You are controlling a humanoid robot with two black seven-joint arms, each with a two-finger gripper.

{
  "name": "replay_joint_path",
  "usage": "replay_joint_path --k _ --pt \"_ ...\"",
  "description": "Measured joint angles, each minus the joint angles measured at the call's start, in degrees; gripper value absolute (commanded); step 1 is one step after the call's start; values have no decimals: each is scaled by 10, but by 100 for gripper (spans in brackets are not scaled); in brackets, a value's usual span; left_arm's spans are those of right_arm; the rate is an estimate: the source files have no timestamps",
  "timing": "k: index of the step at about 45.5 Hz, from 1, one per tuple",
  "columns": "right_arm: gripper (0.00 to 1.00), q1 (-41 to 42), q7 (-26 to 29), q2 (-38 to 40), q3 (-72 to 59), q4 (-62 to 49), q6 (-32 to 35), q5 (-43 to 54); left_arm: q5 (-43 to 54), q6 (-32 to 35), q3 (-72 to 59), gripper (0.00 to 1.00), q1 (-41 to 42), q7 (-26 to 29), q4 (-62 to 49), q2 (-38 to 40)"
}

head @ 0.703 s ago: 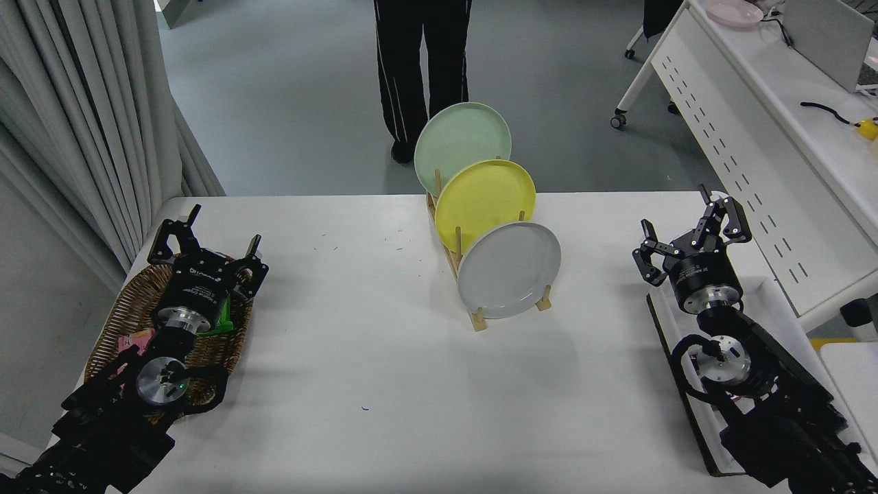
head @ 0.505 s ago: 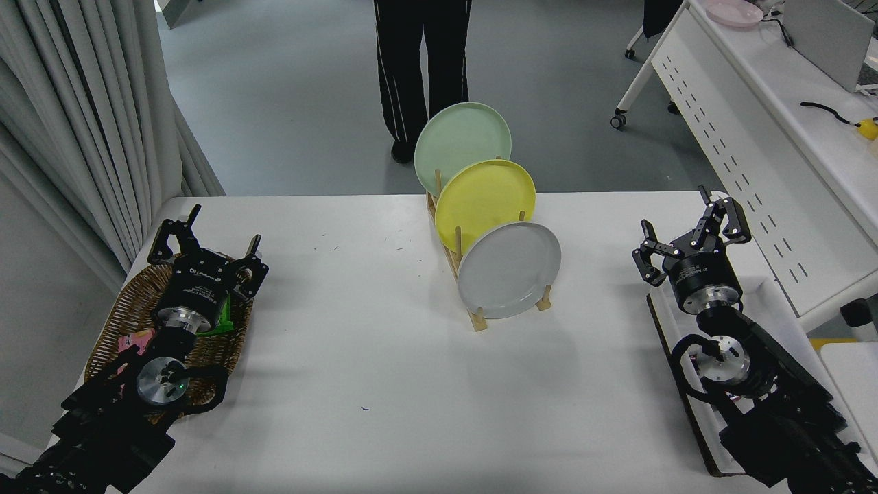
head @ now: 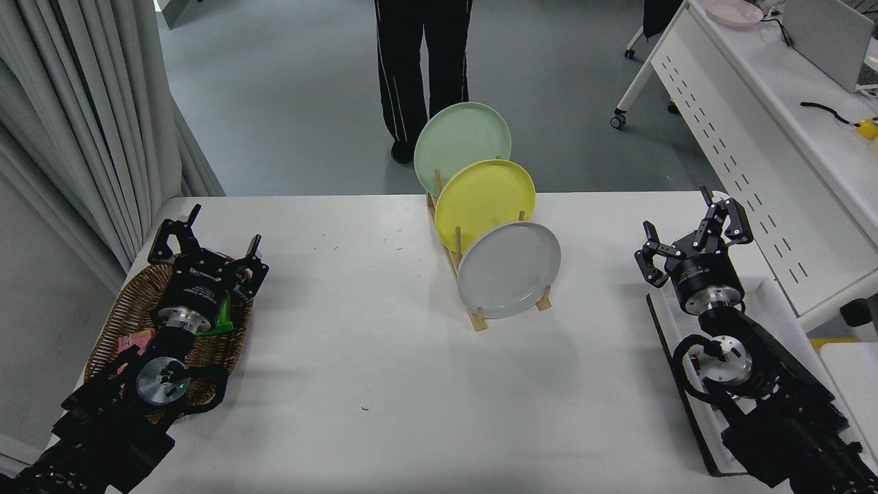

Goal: Place the plate on the table

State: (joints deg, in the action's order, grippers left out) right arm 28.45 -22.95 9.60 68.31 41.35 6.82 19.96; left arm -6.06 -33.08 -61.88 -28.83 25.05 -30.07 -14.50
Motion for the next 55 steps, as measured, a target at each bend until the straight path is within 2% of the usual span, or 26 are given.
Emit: replay_joint_path --k 15,24,36,46,55 --pt "100 29 4 13 -7 -37 -1 -2 0 0 0 100 0 0 0 0" --pt "100 52 6 24 -80 -45 -14 -49 0 0 0 100 0 0 0 0" --pt "100 100 7 73 -260 -23 -98 -182 0 0 0 100 0 0 0 0" --pt "100 146 8 110 -361 -3 -168 -233 0 0 0 100 0 0 0 0" --pt "100 182 12 142 -442 27 -192 -248 0 0 0 100 0 0 0 0"
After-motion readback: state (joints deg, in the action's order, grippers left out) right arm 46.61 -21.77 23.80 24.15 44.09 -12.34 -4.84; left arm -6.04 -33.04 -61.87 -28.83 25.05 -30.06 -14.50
